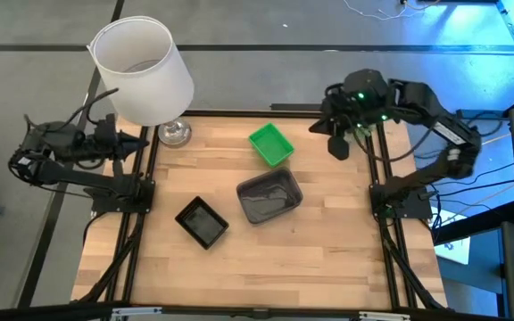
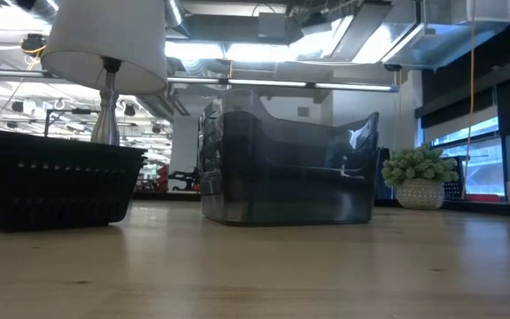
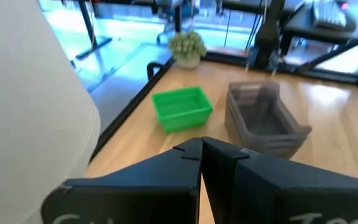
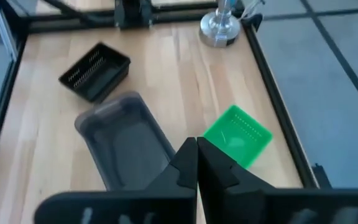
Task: Stack baskets by color
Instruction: Return to Home Position
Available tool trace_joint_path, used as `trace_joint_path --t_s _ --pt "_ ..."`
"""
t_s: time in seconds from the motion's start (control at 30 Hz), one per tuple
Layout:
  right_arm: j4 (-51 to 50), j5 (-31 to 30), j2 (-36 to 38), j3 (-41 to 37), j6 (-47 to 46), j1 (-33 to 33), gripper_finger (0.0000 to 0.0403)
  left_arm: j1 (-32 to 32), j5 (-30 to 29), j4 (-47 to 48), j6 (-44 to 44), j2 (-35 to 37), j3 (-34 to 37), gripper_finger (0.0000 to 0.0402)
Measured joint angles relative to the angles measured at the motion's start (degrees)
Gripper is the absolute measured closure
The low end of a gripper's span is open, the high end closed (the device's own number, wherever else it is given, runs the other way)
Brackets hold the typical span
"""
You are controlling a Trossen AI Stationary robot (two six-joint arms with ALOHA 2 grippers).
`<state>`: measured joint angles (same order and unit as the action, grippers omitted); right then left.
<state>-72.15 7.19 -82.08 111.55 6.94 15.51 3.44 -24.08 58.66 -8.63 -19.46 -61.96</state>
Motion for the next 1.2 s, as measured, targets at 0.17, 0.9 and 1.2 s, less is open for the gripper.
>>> trace_joint_path --t_s 0.17,0.9,1.2 --pt "12.75 -0.04 10.36 -16.7 -4.62 0.0 0.0403 -0.02 0.02 -4.42 0.04 7.31 5.79 0.0401" --pt "36.32 -4.73 50.44 -61.55 -19.1 0.02 0.0403 -0.06 -0.31 -10.72 2.79 19.23 10.86 0.0402" --pt "37.58 -8.0 69.55 -72.26 -20.24 0.0 0.0403 -0.04 0.02 -13.01 2.76 19.21 13.02 0.0401"
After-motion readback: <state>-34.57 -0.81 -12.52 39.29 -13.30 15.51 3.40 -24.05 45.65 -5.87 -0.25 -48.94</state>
